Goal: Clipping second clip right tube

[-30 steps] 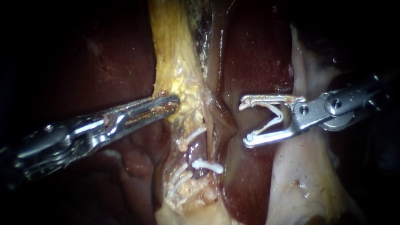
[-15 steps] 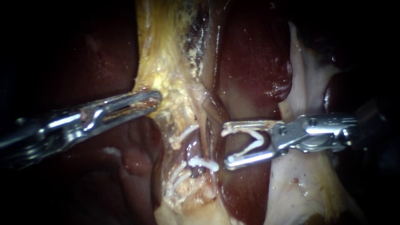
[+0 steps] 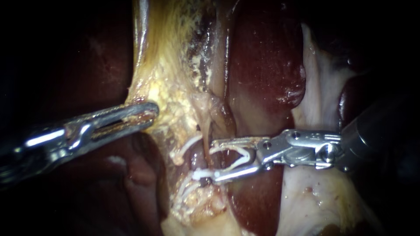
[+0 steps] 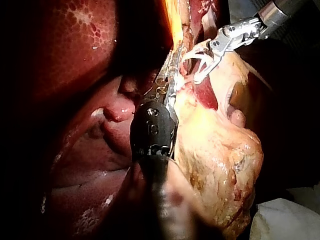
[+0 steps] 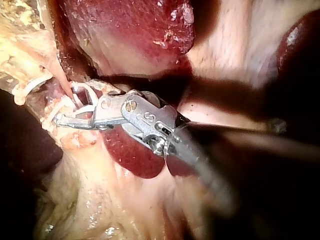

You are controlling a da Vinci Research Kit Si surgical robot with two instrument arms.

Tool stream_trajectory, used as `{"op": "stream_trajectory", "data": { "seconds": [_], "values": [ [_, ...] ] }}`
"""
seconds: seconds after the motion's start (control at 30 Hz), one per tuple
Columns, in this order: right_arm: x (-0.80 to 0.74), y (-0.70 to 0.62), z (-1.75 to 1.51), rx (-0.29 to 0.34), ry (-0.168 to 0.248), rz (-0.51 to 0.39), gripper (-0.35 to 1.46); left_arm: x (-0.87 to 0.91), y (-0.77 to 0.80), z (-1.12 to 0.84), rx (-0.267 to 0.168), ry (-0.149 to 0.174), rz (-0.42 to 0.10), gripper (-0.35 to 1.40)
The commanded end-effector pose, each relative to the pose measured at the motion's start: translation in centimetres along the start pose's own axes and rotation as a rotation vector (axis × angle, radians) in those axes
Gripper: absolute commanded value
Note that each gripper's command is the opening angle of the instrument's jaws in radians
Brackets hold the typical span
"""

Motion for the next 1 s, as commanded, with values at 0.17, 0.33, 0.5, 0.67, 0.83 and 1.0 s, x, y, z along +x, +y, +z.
{"op": "stream_trajectory", "data": {
  "seconds": [0.17, 0.33, 0.5, 0.67, 0.83, 1.0],
  "values": [
    [-0.05, 0.01, 0.17, 0.003, -0.003, 0.007, 0.58, 0.00, 0.00, 0.00, 0.000, 0.000, 0.002, -0.35],
    [-0.05, 0.01, 0.25, 0.017, -0.007, 0.003, 0.57, 0.00, -0.01, 0.00, 0.000, 0.000, 0.002, -0.35],
    [-0.04, 0.00, 0.20, 0.021, -0.008, 0.002, 0.30, 0.00, -0.01, -0.01, 0.000, 0.000, 0.002, -0.35],
    [-0.05, -0.02, 0.07, -0.015, -0.049, 0.041, -0.35, 0.01, -0.01, -0.01, 0.000, 0.000, 0.002, -0.35],
    [-0.04, -0.02, 0.07, -0.018, -0.047, 0.054, -0.35, 0.01, -0.01, -0.01, 0.000, 0.000, 0.002, -0.35],
    [-0.04, -0.02, 0.07, -0.018, -0.047, 0.065, -0.35, 0.01, -0.01, -0.01, 0.000, 0.000, 0.003, -0.35]
  ]
}}
